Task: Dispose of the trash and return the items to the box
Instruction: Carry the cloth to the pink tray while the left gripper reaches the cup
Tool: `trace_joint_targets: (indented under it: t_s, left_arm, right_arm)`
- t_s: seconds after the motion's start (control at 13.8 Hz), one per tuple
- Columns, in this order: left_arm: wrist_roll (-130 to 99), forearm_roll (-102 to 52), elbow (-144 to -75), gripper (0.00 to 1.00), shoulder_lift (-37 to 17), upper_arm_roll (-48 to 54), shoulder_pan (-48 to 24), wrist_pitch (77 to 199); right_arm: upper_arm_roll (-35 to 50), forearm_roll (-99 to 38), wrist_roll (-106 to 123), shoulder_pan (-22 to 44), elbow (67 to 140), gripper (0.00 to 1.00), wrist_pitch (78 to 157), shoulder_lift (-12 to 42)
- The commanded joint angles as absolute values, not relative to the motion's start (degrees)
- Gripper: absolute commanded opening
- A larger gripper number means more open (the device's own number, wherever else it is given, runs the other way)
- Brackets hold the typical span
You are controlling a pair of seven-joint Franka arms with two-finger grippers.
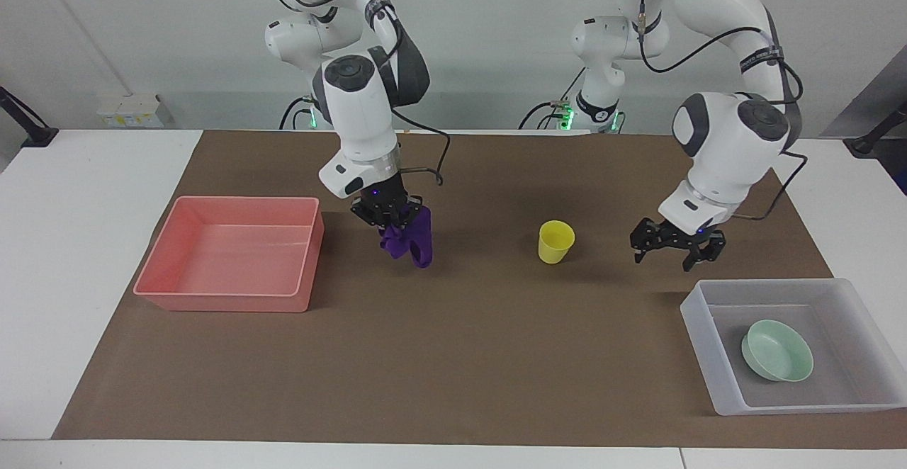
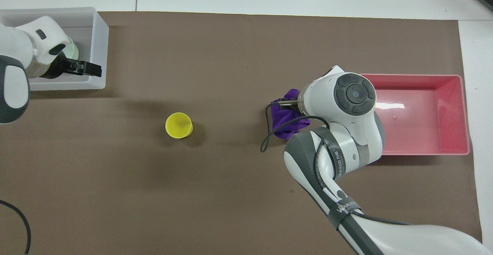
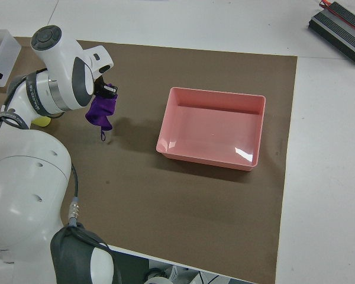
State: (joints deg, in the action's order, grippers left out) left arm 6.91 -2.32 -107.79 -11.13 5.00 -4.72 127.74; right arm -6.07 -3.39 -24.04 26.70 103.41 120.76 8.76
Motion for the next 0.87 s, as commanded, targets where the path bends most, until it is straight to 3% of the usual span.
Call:
trace_joint_targets:
  t_s: [0.0,0.43,0.8]
  left_arm:
    - [5.80,-2.46,-117.84,1.00,-6.25,4.04,-8.51,135.68]
    - [5.80,-2.46,-120.58,1.00,-4.92,4.22,-12.74,135.44]
    - [5.54,-2.46,-124.89,1.00,-3.43,4.22,-14.76,136.84]
  right_arm:
    - [-6.06,-4.13,-25.31,25.67,100.82,0.00,116.56,7.13]
    - [-5.98,-4.04,-24.09,21.54,92.74,0.00,103.73,4.75]
    - [-6.15,-3.87,-18.03,15.22,90.44,0.00,99.84,2.47]
